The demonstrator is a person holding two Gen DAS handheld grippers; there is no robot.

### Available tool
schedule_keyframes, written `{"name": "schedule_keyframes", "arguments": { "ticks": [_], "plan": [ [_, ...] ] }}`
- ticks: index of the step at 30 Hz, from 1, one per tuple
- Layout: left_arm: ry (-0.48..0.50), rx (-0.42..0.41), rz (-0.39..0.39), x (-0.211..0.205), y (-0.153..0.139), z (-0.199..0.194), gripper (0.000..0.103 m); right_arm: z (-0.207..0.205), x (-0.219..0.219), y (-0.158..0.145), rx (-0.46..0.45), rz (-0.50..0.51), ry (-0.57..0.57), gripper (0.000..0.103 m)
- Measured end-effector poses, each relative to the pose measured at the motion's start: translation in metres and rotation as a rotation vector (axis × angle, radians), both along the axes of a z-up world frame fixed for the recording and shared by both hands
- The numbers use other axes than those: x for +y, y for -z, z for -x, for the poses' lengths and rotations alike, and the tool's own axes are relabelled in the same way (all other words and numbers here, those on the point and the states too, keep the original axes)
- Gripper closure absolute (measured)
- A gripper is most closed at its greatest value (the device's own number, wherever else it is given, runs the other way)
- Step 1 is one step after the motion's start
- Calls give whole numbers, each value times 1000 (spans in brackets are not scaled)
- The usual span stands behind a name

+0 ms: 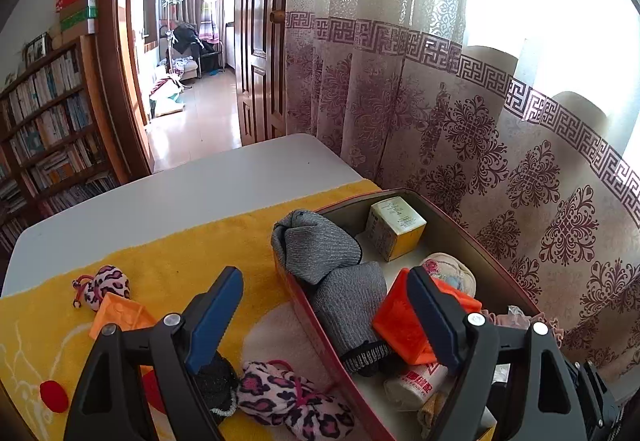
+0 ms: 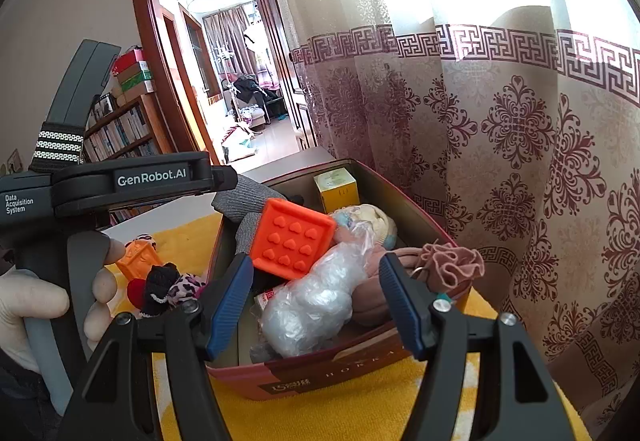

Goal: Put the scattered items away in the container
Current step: 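Move both tools back over the remaining items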

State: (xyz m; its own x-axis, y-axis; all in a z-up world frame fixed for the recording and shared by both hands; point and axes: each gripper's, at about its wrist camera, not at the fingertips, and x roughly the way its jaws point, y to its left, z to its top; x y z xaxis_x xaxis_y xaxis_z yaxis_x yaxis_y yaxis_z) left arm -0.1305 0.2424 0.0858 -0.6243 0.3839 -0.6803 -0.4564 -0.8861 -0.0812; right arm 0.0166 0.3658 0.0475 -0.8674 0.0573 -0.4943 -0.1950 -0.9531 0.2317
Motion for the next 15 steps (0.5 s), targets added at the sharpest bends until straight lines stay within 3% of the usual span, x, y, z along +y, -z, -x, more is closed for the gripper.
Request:
{"name": "schedule_keyframes", "arguments": {
  "ticks": [15],
  "plan": [
    [-241, -26, -30, -148, 2, -29, 17, -1, -5, 0, 2, -43, 10, 32]
  ]
}}
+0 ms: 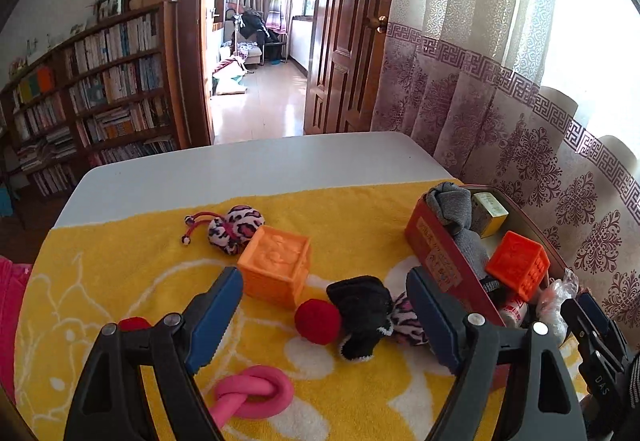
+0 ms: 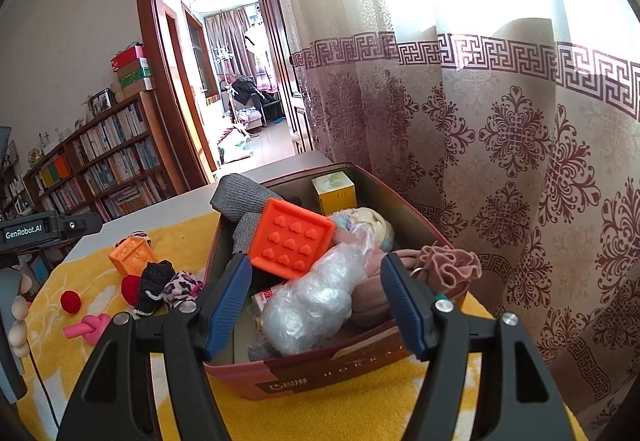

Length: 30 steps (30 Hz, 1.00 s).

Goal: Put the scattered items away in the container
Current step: 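Move both tools back over the remaining items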

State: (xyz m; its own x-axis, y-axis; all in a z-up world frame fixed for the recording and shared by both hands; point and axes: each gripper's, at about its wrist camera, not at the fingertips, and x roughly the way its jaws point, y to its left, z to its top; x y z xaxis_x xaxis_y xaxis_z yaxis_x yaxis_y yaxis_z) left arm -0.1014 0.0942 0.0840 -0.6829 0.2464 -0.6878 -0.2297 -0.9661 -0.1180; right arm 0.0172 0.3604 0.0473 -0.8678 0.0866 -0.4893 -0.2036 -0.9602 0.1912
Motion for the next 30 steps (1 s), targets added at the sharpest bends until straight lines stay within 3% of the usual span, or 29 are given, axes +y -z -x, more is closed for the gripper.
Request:
{"name": "schedule_keyframes", "arguments": {
  "ticks": [13, 24, 30],
  "plan": [
    [-252, -89, -100, -120, 30, -12, 17, 9, -5, 5, -48, -52, 4, 31],
    [-289, -136, -110, -157, 46, -4, 17, 5, -39, -25, -40, -57, -96, 25],
    [-295, -183, -66, -161, 55, 10, 17, 11, -70, -29, -45, -52, -166, 25]
  ]
}}
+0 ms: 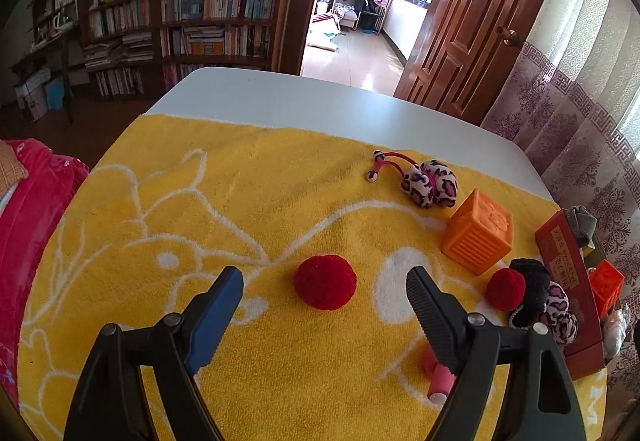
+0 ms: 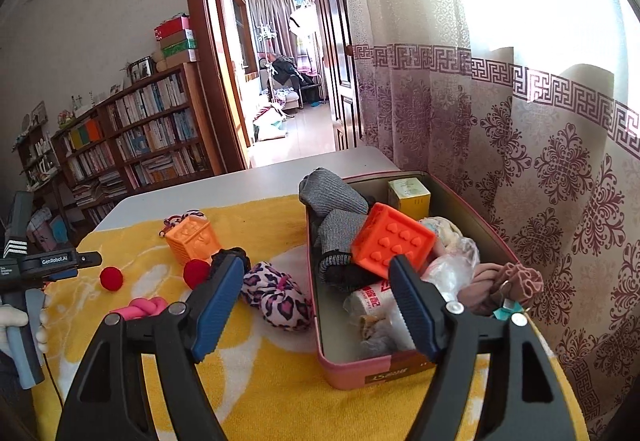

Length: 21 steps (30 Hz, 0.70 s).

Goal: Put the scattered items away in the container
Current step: 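Move both tools back over the remaining items, then grasp the red pompom ball with the left tool while the right tool grasps the black sock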

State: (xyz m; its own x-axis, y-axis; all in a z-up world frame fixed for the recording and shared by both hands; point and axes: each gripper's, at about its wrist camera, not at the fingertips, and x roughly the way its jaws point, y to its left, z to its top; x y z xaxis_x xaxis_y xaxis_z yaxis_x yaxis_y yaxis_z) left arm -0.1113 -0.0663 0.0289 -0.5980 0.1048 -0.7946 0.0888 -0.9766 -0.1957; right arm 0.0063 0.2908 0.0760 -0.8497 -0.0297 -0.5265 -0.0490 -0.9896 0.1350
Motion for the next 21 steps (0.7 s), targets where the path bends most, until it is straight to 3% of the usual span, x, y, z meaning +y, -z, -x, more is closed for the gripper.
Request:
{"name": "schedule_keyframes", "arguments": {
  "ticks": [8, 12, 21],
  "plan": [
    [36, -8, 107, 12, 19, 12, 18, 4, -18, 9, -38, 3, -38, 25],
    [48, -3, 120, 14, 27, 14, 18, 7, -21, 12, -52, 0, -48, 25],
    [60, -61, 78, 10, 45, 23, 63, 16, -35, 8, -79, 13, -101, 25]
  ]
}}
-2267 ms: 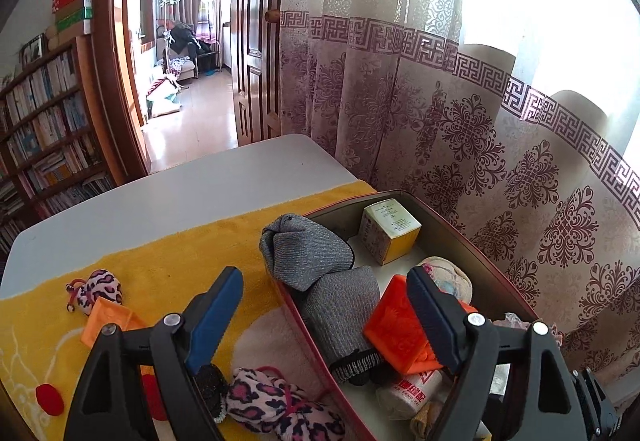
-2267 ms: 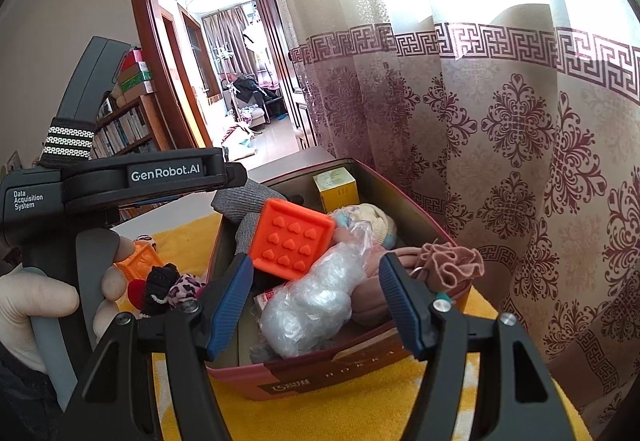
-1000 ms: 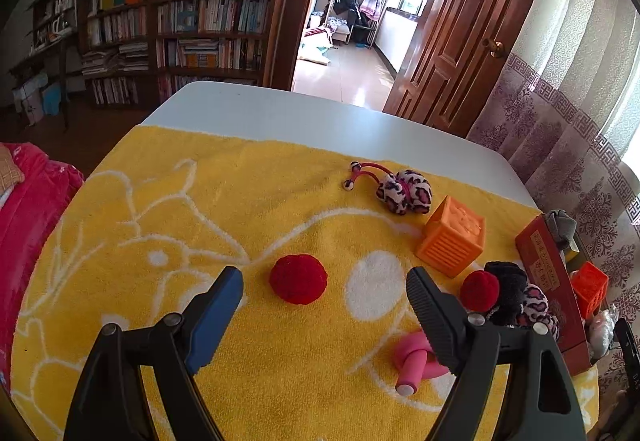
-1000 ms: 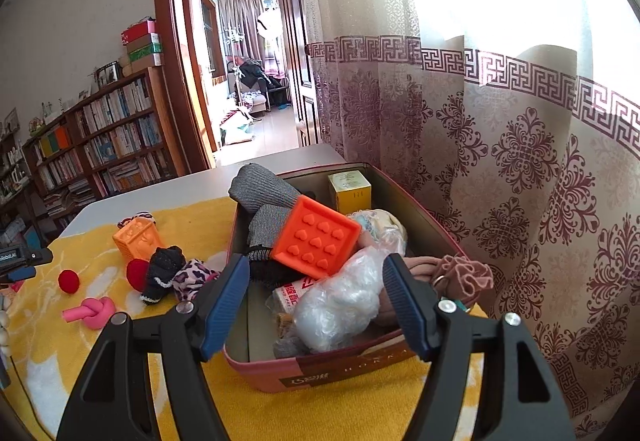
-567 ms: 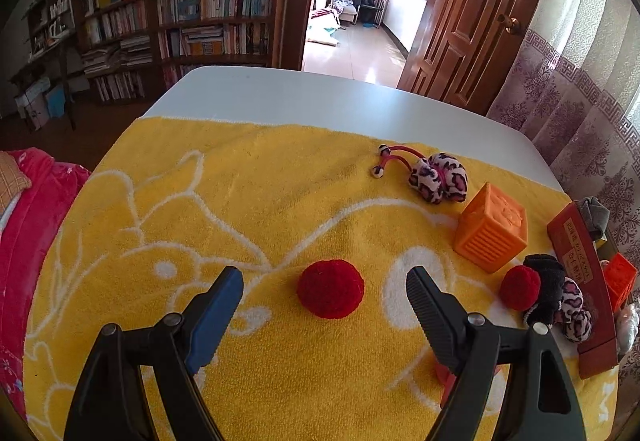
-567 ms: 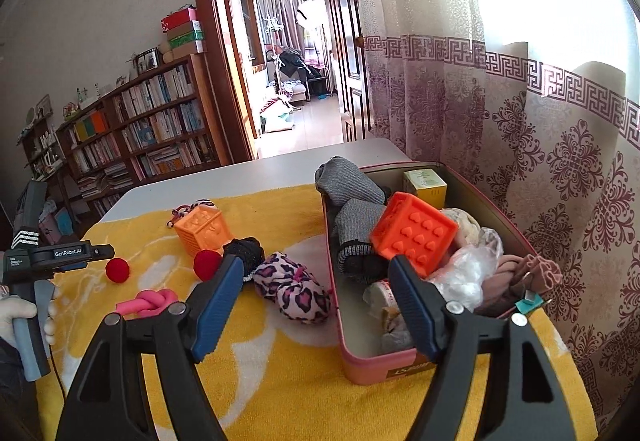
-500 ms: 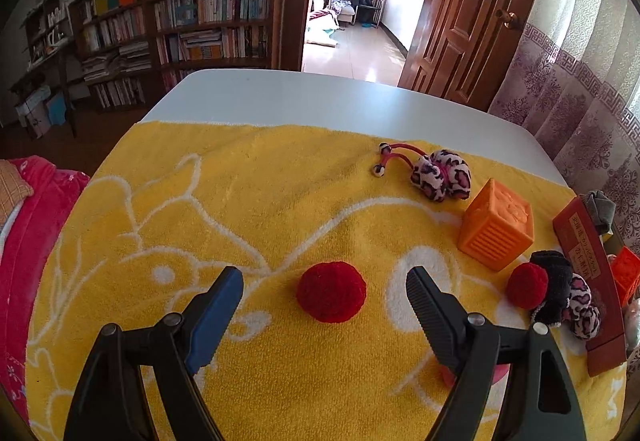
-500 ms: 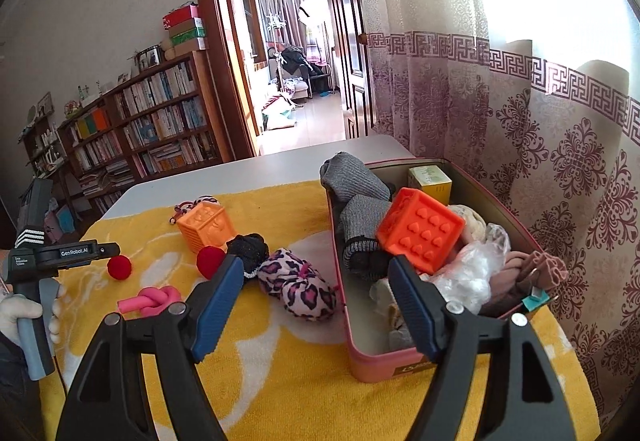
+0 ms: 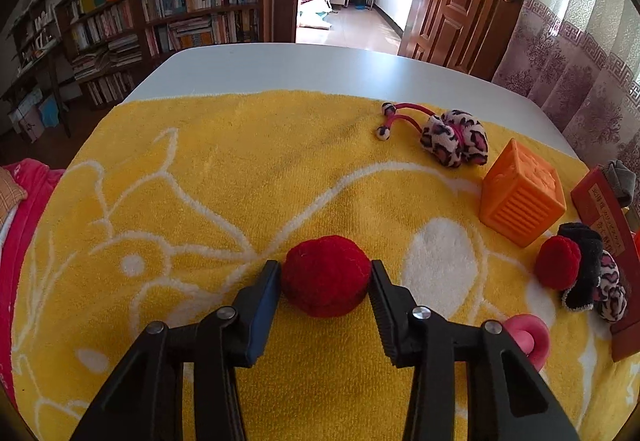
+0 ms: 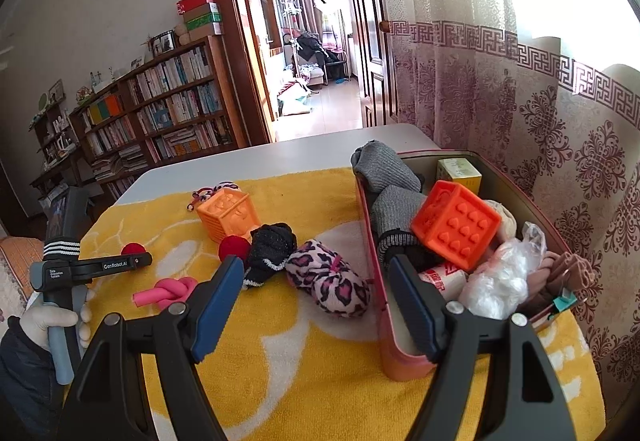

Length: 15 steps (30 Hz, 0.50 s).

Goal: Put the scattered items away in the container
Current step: 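Grasp the red pompom ball with the left tool while the right tool grasps the black sock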

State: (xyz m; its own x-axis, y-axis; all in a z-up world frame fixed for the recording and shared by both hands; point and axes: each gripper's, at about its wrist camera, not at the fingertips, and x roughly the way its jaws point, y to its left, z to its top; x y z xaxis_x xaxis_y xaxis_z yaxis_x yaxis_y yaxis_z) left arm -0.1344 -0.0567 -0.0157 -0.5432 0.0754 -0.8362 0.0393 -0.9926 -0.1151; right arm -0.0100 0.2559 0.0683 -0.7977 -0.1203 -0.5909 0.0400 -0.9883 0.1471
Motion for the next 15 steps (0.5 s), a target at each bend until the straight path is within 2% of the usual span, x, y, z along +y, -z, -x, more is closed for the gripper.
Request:
{"name": "schedule_keyframes", "arguments": {
  "ticks": [6, 10, 15],
  "plan": [
    [-10, 41, -15, -2, -10, -5, 63, 18, -16, -7, -32, 34, -64, 25],
    [1, 80, -19, 1, -21, -11, 64, 38, -38, -11, -49, 22, -125, 25],
    [17, 104, -28, 6, -29, -16, 64, 69, -67, 2, -108, 1, -195, 25]
  ]
}}
